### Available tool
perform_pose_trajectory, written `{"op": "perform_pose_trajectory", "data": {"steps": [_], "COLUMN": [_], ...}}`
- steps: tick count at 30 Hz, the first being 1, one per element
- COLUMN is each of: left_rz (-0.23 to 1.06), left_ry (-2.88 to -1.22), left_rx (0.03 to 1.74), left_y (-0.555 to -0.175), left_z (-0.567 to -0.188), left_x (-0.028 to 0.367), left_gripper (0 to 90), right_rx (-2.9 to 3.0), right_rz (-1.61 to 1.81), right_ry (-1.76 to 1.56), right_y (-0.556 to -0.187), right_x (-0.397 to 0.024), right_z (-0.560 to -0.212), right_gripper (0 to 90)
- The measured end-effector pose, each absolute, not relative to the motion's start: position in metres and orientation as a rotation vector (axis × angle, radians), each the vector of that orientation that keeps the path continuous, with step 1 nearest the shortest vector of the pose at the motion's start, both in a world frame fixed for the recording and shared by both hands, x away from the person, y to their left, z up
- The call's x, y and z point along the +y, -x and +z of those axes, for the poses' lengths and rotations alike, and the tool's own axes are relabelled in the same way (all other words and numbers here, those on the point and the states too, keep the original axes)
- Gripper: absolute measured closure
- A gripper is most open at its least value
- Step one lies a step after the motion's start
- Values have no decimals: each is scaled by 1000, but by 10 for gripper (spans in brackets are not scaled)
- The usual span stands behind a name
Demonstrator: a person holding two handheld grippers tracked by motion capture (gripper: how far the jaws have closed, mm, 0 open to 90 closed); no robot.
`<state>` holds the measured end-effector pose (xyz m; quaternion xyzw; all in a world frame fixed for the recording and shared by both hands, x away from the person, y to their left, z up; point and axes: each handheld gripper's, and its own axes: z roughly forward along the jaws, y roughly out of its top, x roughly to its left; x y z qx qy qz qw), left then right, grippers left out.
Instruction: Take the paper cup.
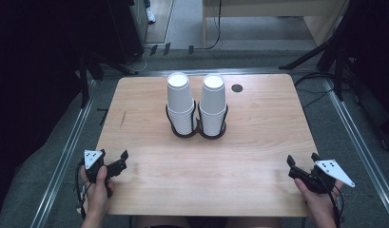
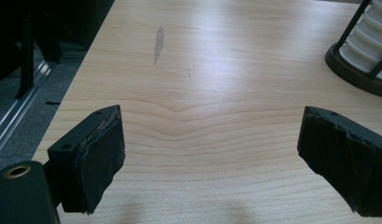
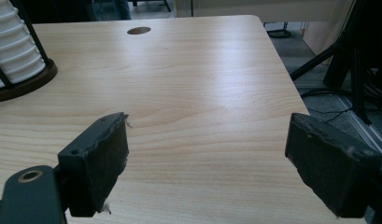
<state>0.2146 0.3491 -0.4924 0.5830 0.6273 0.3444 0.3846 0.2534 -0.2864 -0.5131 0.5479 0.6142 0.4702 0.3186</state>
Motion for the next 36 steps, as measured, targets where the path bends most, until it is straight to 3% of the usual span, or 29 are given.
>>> {"op": "perform_pose_trajectory", "data": {"steps": [21, 36], "left_rz": [897, 889], "left_ry": [-1468, -1455], "left_rx": [1590, 1593], "left_y": [-213, -213], "left_z": [-492, -491], "left_x": [349, 351], "left_gripper": [78, 78], "right_rx": [1615, 1605], "right_rz": [1326, 1444], "right_ry": [-1398, -1292], "right_y": [-257, -281], "right_x": [-277, -247], "right_z": [-489, -441], "right_gripper": [158, 163]}}
